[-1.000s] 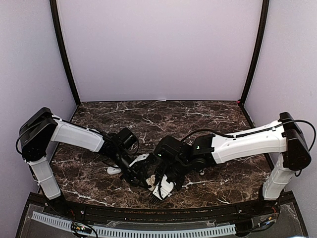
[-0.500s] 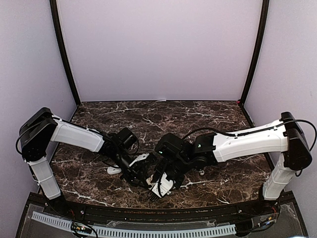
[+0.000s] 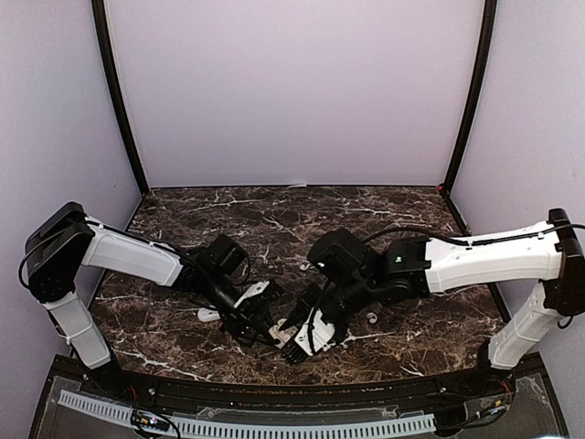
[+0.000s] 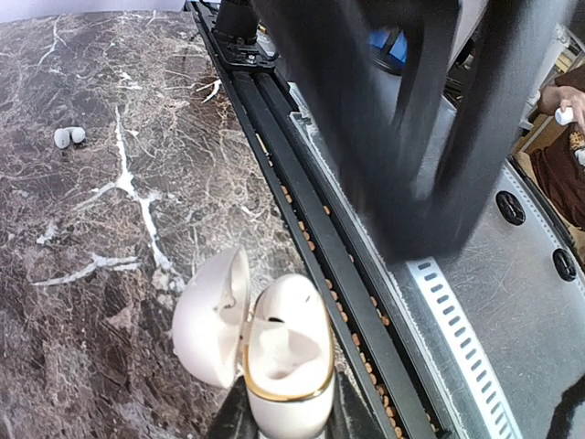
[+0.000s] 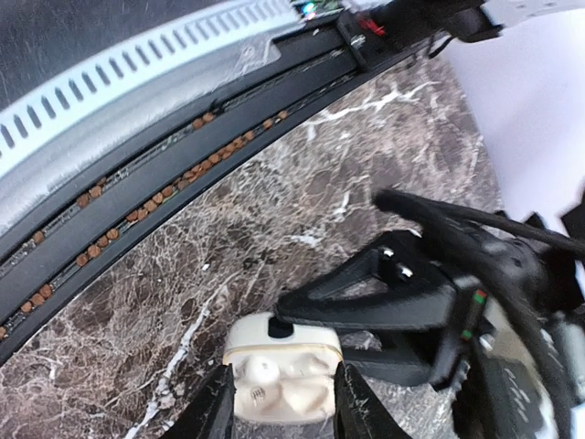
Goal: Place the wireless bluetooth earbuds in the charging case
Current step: Insert the right earbud into the right side groove of the charging case, then pick up the left earbud from the center of the board.
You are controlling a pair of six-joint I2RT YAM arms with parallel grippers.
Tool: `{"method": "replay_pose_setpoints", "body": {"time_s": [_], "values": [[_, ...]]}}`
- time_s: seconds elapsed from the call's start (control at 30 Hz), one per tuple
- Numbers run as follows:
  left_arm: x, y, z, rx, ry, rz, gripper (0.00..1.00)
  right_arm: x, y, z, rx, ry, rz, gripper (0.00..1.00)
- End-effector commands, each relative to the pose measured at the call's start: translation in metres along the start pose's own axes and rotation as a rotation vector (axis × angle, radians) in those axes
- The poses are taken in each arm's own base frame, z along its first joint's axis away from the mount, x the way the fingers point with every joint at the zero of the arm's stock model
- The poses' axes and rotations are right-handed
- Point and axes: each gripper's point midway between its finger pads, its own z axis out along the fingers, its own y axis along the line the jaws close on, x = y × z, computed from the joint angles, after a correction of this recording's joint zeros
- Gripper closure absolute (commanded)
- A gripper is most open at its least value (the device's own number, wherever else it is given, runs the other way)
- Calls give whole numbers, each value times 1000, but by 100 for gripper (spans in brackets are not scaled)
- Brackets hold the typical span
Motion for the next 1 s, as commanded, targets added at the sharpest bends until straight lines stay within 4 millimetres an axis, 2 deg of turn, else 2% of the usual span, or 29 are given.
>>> {"method": "replay_pose_setpoints", "body": {"time_s": [0.0,0.17,0.37,0.5,0.53,0.6,0.67,0.87,0.97], "values": [[-11,-6,-4,-30,-53,67,85,-18,-20,-30,121,-164,71,63],[-13,-7,-10,-92,-75,112,86,-18,-42,-69,295,-319,195,56],[-20,-6,-22,-198,-126,189,86,12,-68,-115,643,-342,372,42],[-22,-12,-27,-237,-158,250,86,26,-69,-138,830,-361,457,34],[-23,-13,-28,-242,-163,259,86,29,-70,-143,868,-371,494,28],[-21,-14,-28,-251,-171,263,86,46,-74,-151,947,-366,631,7],[-22,-15,-29,-260,-184,275,86,59,-79,-154,987,-352,741,1],[-24,-23,-33,-276,-225,322,86,93,-91,-138,964,-261,1021,1],[-25,-26,-35,-286,-234,356,86,107,-90,-141,1025,-272,1144,1]]}}
